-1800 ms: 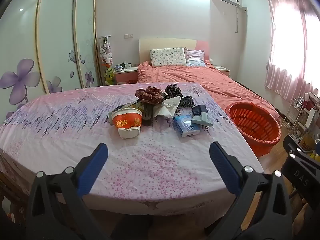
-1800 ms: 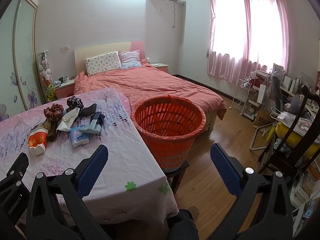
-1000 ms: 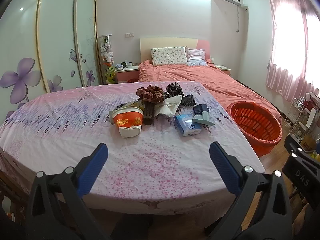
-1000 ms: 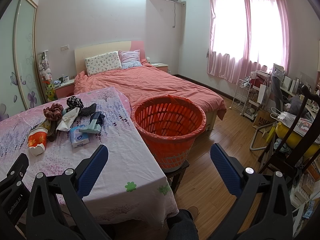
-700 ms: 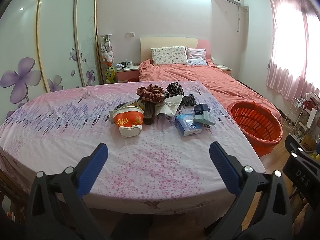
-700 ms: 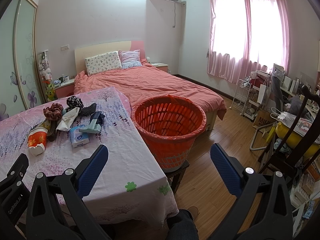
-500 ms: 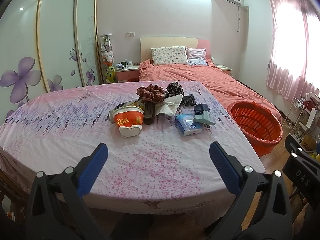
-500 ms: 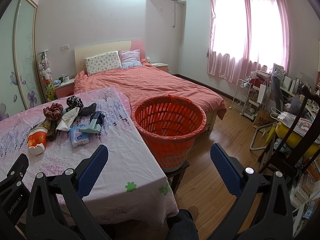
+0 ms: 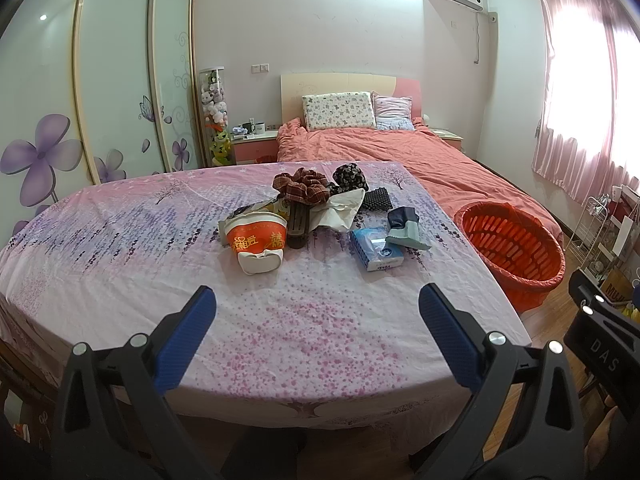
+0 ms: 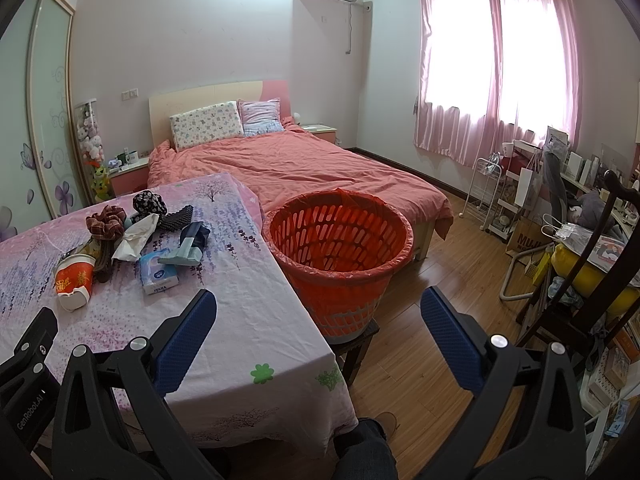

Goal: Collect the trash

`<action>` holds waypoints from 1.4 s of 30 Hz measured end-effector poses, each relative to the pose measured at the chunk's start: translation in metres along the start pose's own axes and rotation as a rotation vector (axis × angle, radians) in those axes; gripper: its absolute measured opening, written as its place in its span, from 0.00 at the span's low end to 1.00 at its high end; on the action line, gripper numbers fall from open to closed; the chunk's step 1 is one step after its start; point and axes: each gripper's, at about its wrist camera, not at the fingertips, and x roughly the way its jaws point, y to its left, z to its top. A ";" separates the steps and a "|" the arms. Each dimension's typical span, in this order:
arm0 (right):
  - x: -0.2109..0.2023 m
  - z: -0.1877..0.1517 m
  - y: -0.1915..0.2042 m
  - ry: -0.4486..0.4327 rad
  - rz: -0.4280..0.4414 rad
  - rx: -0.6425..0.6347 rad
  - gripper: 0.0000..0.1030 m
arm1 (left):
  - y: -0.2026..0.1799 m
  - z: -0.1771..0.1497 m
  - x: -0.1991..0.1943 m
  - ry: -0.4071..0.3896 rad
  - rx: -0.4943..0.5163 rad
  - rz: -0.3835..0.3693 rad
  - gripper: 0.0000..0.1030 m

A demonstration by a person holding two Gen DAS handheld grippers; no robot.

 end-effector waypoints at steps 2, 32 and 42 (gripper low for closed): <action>0.000 0.000 0.000 0.000 -0.001 0.000 0.98 | 0.000 0.000 0.000 0.000 0.000 0.000 0.96; -0.001 0.000 0.000 0.003 0.001 -0.001 0.98 | 0.000 0.000 0.000 0.003 0.000 0.000 0.96; 0.002 0.000 0.002 0.008 0.009 0.000 0.98 | 0.003 0.000 0.005 0.010 -0.003 0.009 0.96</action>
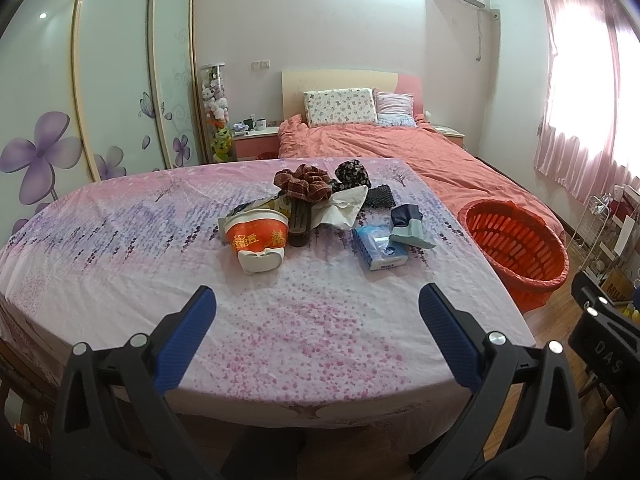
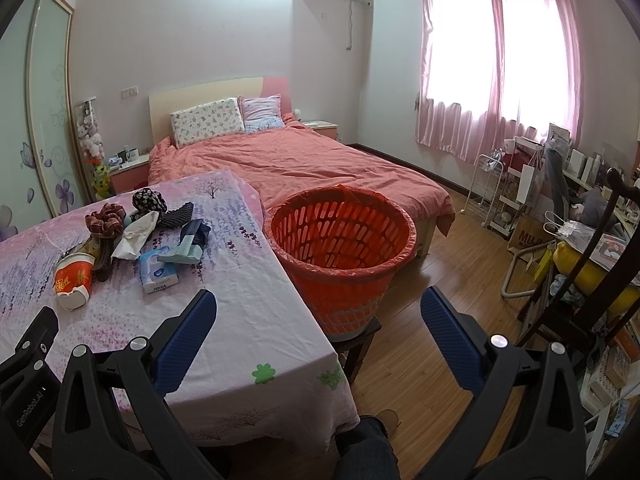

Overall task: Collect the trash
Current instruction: 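Grasp the red-and-white paper cup with the left gripper while the right gripper grasps the blue-green cloth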

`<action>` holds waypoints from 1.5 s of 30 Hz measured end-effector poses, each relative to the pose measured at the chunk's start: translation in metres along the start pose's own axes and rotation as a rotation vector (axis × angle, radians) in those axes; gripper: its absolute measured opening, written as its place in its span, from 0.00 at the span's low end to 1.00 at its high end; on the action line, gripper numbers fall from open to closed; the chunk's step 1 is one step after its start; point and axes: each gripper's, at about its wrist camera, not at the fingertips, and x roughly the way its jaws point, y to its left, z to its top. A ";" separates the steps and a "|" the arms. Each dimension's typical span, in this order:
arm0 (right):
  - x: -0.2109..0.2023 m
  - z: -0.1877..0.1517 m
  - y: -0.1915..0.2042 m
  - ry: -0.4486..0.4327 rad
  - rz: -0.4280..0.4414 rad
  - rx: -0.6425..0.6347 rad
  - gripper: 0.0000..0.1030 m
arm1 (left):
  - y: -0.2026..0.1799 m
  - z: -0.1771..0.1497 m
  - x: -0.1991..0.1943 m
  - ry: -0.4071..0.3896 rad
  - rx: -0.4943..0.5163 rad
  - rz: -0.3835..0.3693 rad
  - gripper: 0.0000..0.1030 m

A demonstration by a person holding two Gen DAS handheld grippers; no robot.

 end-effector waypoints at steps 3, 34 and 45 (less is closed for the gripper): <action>0.011 0.000 0.002 0.006 0.012 0.008 0.98 | 0.008 0.002 0.012 0.002 -0.012 0.028 0.96; 0.199 0.036 0.112 0.386 0.385 0.011 0.37 | 0.077 0.043 0.210 0.270 -0.098 -0.009 0.87; 0.203 0.028 0.120 0.360 0.372 -0.031 0.34 | 0.084 0.038 0.234 0.313 -0.115 -0.018 0.69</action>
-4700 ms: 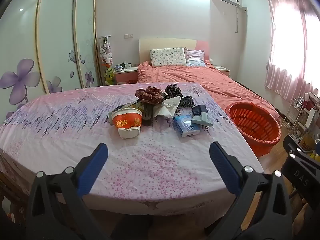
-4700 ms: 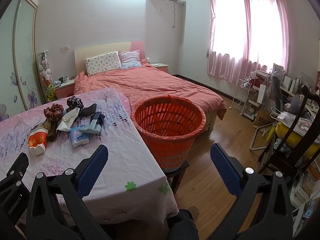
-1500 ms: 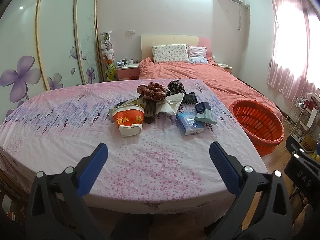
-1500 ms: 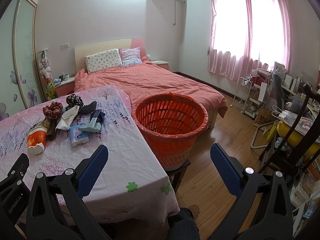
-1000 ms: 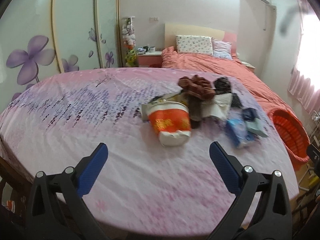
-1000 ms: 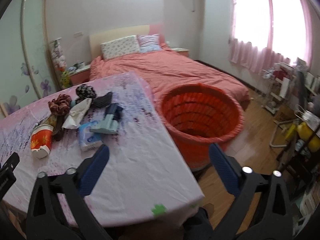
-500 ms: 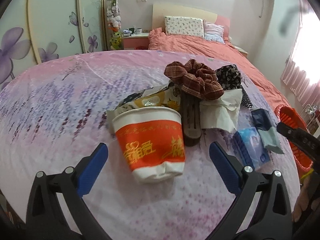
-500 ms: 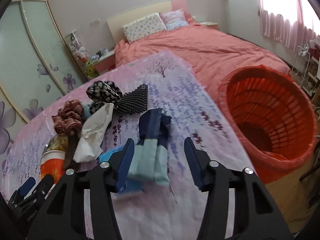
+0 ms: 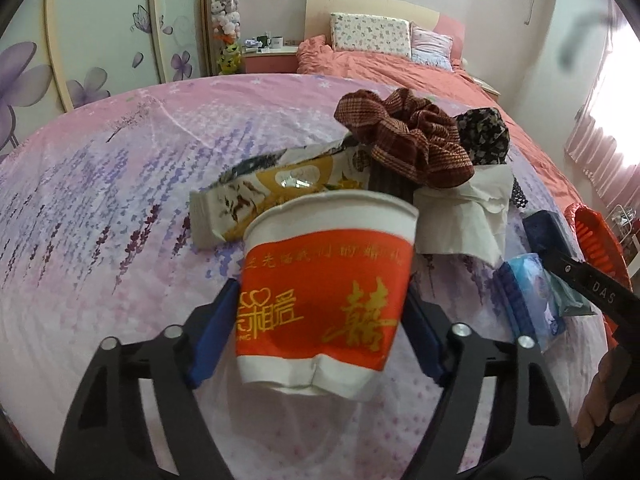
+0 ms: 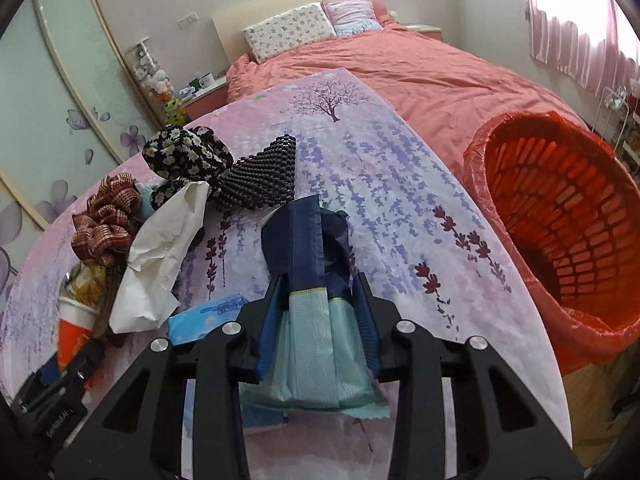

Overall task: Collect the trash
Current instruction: 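Grasp the red-and-white paper cup with the left gripper while the right gripper grasps the blue-green cloth, then carry the paper cup and cloth to the orange basket and release both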

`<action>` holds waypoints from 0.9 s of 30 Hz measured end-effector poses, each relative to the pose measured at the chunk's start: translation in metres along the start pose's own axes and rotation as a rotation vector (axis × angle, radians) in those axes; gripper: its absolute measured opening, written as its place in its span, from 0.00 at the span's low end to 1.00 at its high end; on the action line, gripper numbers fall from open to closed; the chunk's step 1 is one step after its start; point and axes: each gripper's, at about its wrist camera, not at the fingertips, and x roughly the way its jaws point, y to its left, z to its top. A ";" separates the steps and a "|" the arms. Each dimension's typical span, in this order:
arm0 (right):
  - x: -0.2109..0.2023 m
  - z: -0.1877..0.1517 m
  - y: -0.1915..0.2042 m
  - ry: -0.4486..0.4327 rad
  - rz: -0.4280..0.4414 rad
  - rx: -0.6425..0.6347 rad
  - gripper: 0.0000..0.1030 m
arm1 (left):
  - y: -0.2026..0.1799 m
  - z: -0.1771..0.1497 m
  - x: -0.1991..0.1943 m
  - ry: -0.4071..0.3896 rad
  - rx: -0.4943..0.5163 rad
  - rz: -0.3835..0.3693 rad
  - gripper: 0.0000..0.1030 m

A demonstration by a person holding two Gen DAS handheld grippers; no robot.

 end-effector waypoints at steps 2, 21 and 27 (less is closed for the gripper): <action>-0.003 0.000 0.000 0.000 -0.001 -0.013 0.31 | 0.003 0.001 0.002 0.007 -0.003 -0.012 0.67; -0.053 0.008 -0.017 -0.127 0.006 -0.002 0.26 | 0.002 0.009 -0.048 -0.077 0.003 -0.066 0.66; -0.088 0.013 -0.038 -0.213 -0.003 0.029 0.26 | -0.028 0.016 -0.076 -0.123 0.048 -0.121 0.66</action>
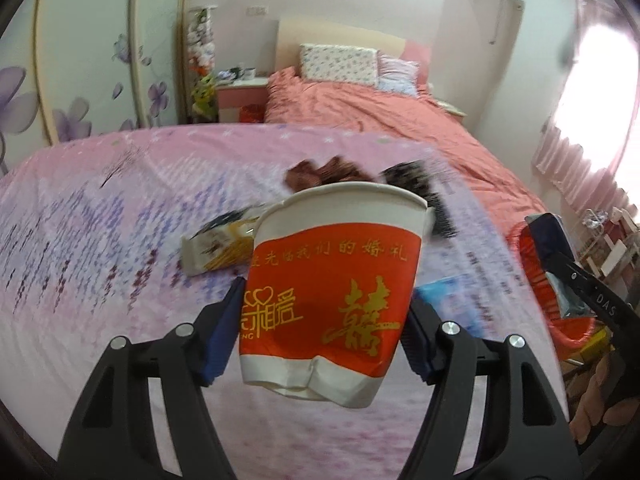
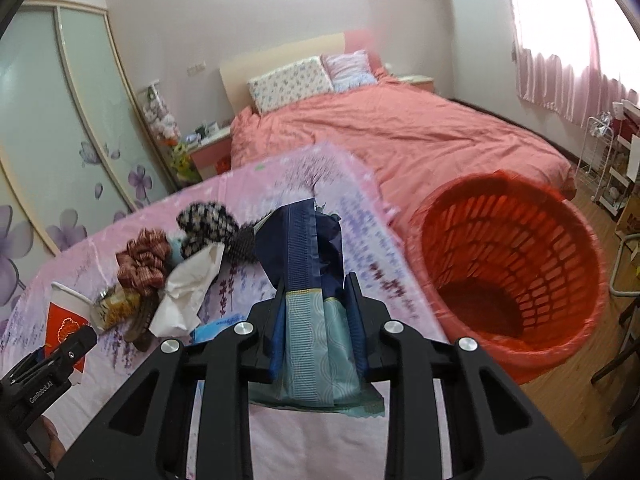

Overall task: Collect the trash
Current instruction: 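Carry the paper cup and cloth to the orange basket and release both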

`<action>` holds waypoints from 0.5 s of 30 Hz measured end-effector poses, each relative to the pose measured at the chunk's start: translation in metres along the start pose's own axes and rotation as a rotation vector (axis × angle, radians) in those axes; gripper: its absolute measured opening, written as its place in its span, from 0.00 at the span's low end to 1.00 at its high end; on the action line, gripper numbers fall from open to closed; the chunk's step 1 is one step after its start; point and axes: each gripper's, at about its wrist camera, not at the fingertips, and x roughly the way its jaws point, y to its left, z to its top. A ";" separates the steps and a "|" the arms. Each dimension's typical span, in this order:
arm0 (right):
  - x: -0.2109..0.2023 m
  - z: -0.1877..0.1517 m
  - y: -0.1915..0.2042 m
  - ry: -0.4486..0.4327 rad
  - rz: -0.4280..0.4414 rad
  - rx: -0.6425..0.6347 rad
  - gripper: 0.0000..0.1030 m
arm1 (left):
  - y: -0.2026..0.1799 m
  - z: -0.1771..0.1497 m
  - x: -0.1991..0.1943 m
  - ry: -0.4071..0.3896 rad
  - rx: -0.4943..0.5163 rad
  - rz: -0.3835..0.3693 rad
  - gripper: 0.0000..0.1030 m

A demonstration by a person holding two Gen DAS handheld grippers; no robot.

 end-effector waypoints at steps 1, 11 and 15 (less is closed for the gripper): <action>-0.004 0.000 -0.003 -0.010 -0.004 0.004 0.26 | -0.005 0.002 -0.002 -0.004 0.006 -0.013 0.66; -0.039 0.017 -0.055 -0.128 -0.081 0.089 0.26 | -0.103 0.025 -0.006 -0.024 0.145 -0.182 0.66; -0.044 0.022 -0.081 -0.162 -0.110 0.131 0.26 | -0.148 0.030 0.004 -0.022 0.212 -0.252 0.66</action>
